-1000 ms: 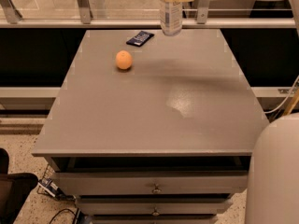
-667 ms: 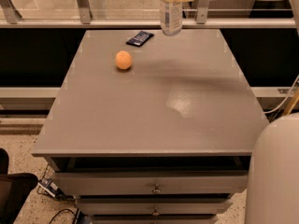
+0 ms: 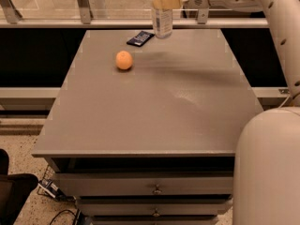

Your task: Move blue plastic bottle near rxbar blueberry

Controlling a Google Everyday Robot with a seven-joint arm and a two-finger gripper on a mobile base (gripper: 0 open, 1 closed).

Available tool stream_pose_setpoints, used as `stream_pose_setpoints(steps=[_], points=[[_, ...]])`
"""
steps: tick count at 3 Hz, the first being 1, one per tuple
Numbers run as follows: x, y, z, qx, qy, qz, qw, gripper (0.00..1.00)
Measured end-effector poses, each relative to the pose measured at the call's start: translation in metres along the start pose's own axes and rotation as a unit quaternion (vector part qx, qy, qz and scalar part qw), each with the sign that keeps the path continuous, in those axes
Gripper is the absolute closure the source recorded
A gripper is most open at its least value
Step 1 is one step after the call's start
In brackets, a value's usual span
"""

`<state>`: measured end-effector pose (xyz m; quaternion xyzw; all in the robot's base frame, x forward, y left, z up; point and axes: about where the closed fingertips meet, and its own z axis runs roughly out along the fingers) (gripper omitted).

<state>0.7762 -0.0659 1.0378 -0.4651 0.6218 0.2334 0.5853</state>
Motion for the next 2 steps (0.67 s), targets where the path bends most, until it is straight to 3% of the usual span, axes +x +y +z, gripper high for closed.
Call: stream_pose_setpoints(steps=[1, 2], points=[[0.016, -0.013, 0.018, 0.015, 0.008, -0.003, 0.9999, 1.0], [0.038, -0.029, 0.027, 0.026, 0.01, 0.021, 0.9994, 1.0]])
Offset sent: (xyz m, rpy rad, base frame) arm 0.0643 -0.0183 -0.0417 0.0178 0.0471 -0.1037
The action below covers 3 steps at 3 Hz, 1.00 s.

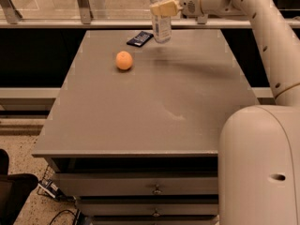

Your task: Move blue plastic bottle near rxbar blueberry

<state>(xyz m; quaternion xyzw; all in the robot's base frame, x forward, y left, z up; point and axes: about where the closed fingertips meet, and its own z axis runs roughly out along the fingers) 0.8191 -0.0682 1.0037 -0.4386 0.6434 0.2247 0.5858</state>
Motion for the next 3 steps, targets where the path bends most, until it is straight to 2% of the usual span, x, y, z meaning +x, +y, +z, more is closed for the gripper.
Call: stream_pose_setpoints(steps=[2, 3], points=[[0.026, -0.011, 0.013, -0.002, -0.004, 0.05, 0.9987, 1.0], [0.037, -0.013, 0.016, -0.002, 0.01, 0.062, 0.998, 1.0]])
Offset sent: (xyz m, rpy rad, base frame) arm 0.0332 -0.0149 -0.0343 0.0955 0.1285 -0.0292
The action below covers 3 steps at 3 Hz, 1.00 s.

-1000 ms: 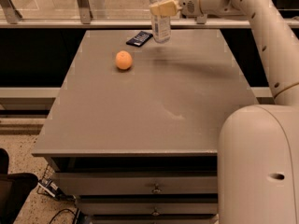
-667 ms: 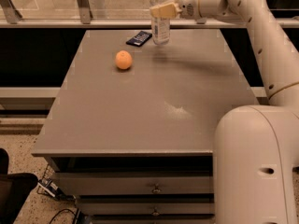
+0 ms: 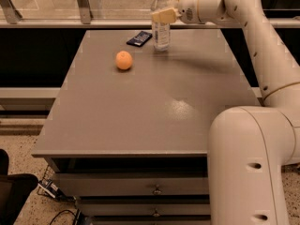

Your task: Move blue plastic bottle near rxbar blueberry

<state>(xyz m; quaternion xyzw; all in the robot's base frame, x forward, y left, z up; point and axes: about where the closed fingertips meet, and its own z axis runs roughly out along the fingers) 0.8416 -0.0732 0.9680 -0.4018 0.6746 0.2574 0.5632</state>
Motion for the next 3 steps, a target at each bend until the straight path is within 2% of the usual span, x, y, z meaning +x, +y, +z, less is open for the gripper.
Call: stream_pose_setpoints(steps=[1, 2, 3], points=[[0.0092, -0.003, 0.0004, 0.002, 0.011, 0.009, 0.9999, 1.0], [0.0097, -0.0014, 0.004, -0.001, 0.011, 0.009, 0.9999, 0.84], [0.0108, 0.0002, 0.0077, -0.003, 0.011, 0.01, 0.9999, 0.59]])
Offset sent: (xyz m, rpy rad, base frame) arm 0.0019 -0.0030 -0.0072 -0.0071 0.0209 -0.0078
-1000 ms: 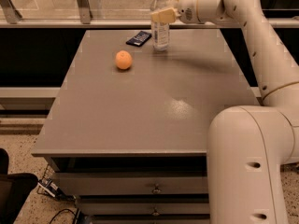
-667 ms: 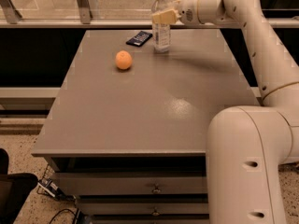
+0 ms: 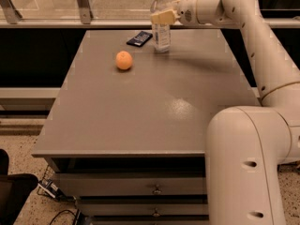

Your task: Move blue plastic bottle near rxbar blueberry

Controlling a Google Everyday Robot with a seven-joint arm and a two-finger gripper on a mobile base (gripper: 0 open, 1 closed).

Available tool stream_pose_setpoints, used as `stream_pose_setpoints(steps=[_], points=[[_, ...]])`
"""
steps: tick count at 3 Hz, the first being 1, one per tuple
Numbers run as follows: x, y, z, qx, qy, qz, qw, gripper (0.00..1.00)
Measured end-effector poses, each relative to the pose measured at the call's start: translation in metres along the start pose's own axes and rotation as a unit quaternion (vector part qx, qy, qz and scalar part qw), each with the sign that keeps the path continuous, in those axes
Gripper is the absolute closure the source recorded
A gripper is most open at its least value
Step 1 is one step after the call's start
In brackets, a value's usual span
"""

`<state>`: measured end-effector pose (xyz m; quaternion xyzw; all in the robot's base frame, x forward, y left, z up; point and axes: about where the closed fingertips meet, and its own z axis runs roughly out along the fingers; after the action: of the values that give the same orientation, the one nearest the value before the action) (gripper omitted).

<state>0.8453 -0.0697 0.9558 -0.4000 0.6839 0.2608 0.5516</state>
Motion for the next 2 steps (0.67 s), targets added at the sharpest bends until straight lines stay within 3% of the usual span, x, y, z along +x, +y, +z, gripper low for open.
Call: stream_pose_setpoints(steps=[2], points=[[0.002, 0.0031, 0.0073, -0.005, 0.001, 0.001, 1.0, 0.13]])
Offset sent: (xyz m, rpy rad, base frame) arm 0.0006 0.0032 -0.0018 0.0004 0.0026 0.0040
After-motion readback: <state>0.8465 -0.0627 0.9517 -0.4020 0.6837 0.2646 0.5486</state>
